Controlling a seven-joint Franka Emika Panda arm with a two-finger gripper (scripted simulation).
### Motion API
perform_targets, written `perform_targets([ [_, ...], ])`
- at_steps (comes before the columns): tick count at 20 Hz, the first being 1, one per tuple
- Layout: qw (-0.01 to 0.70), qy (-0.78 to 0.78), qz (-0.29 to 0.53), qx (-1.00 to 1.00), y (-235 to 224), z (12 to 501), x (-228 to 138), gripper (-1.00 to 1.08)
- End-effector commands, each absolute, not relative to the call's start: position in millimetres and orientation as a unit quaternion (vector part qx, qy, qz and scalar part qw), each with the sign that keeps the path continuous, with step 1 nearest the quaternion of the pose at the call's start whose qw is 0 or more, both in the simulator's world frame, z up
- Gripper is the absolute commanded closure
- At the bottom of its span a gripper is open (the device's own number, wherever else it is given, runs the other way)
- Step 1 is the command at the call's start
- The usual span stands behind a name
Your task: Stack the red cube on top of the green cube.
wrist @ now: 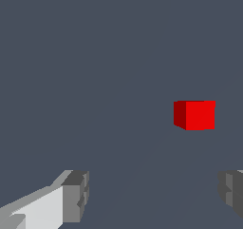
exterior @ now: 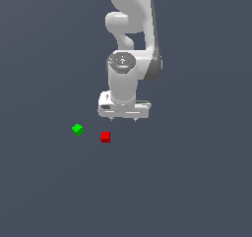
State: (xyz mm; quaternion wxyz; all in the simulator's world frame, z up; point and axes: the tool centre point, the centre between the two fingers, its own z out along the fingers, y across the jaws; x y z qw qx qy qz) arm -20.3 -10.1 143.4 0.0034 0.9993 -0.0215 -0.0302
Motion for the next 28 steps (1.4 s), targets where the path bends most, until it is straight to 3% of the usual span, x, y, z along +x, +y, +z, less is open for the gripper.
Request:
perform_targets([
  [1, 0.003, -0.022, -0.03, 0.999, -10, 143, -20, -0.92],
  [8, 0.003, -0.02, -0.025, 0.999, -26, 131, -17, -0.92],
  [20, 0.001, -0.012, -0.003, 1.0, -94, 77, 0, -0.92],
  [28, 0.0, -0.012, -0.001, 1.0, -102, 70, 3, -0.92],
])
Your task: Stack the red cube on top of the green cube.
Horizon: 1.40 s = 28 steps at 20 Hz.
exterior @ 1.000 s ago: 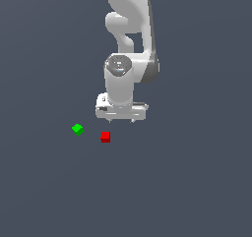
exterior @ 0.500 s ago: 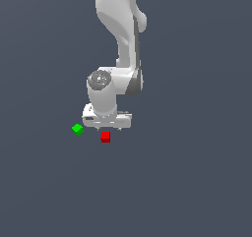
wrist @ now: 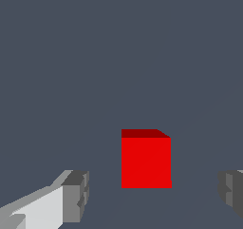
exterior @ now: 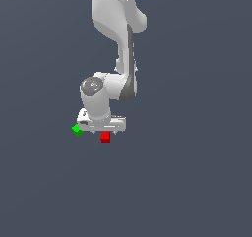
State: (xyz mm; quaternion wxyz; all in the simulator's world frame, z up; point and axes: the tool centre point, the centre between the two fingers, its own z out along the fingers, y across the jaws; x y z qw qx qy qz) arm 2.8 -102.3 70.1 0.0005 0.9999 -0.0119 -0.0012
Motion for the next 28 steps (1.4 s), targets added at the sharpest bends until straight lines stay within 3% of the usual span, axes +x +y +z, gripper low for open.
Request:
perform_targets([
  [1, 0.0, -0.012, -0.001, 1.0, -102, 69, 3, -0.92],
  [17, 0.0, -0.011, 0.0, 1.0, -102, 20, 4, -0.92],
  [18, 0.0, -0.011, 0.0, 1.0, -102, 20, 4, 1.08],
  [28, 0.0, -0.011, 0.0, 1.0, -102, 20, 4, 1.08],
])
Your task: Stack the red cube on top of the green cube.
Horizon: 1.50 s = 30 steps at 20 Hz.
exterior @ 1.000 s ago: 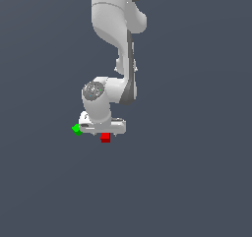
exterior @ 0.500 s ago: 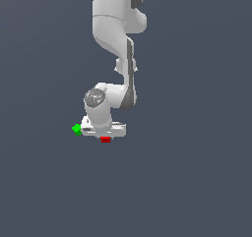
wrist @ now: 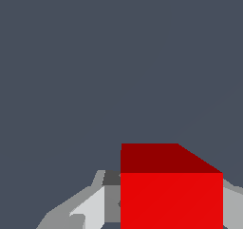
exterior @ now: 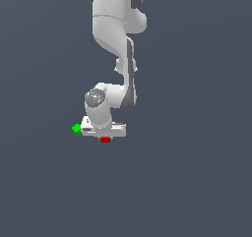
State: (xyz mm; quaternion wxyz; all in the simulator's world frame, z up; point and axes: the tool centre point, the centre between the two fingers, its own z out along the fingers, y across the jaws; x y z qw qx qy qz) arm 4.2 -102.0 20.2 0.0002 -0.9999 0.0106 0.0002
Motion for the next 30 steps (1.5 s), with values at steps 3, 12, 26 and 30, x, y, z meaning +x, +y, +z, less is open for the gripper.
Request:
perform_targets([
  [3, 0.0, 0.011, 0.0, -1.0, -102, 23, 4, 1.08],
  [12, 0.0, 0.011, 0.0, -1.0, -102, 65, 3, 1.08],
  [26, 0.0, 0.011, 0.0, -1.0, -102, 118, 4, 1.08],
  [30, 0.0, 0.011, 0.0, -1.0, -108, 116, 2, 1.08],
])
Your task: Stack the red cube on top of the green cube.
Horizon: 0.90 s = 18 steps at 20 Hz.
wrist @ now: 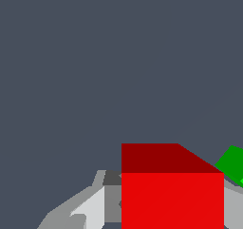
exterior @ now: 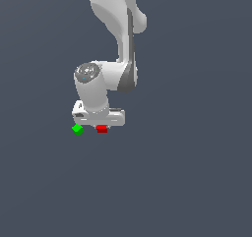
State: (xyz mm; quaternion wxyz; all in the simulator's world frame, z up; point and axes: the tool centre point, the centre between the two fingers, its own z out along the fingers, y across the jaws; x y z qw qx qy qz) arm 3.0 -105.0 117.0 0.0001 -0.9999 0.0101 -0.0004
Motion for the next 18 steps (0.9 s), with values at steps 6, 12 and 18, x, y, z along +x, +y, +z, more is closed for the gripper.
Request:
perform_targets([
  [6, 0.0, 0.011, 0.0, -1.0, -141, 104, -9, 1.08],
  [12, 0.0, 0.011, 0.0, -1.0, -197, 83, -26, 1.08],
  [18, 0.0, 0.011, 0.0, -1.0, -239, 67, -37, 1.08],
])
